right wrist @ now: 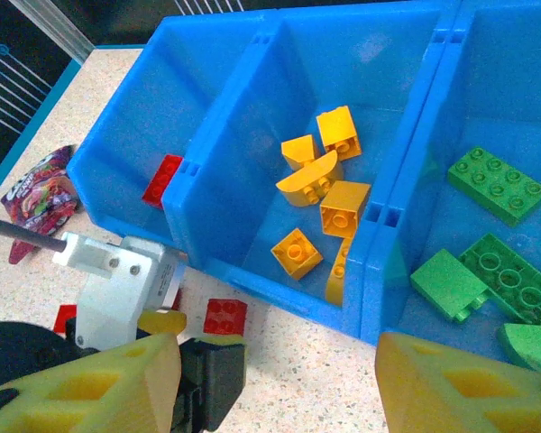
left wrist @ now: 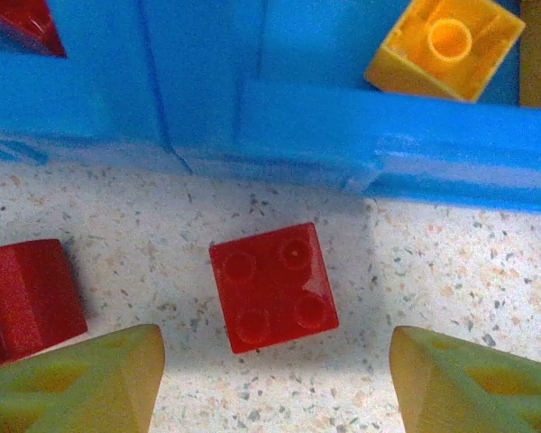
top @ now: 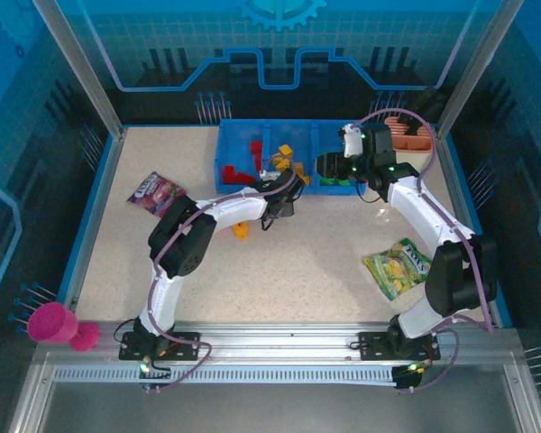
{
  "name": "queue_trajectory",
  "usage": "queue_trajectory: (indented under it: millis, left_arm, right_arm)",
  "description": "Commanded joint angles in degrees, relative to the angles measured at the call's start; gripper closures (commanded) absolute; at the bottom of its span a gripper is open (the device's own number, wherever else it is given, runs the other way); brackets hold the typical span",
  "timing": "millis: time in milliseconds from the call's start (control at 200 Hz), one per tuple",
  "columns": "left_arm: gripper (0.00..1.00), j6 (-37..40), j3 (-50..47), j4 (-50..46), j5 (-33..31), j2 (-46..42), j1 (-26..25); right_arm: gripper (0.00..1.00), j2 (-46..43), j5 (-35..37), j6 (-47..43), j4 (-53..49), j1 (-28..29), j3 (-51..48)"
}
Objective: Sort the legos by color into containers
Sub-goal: Pick up the lego from the center of the table.
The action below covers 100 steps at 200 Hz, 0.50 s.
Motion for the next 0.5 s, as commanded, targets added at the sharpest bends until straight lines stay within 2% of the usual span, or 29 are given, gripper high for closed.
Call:
queue_trajectory:
  millis: [0,130,495]
  left_arm:
    - [0.35,1.22,-0.34,0.98,-0.21,1.21,0.62]
    - [0.39,2.05,-1.52,4.17,1.79,1.39,1.10]
    - [0.49,1.38,-1.23,4.40,4.40,4.14,2.21]
  right_arm:
    - [0.40,0.29,-1.78,0.33,1.25,-0.50,0.08]
    - [0.40,0.59,-2.00,0.36,1.06,-0.51,0.00]
    - [0.41,0.75,-2.48,0.24,0.55,-0.42,-0.06]
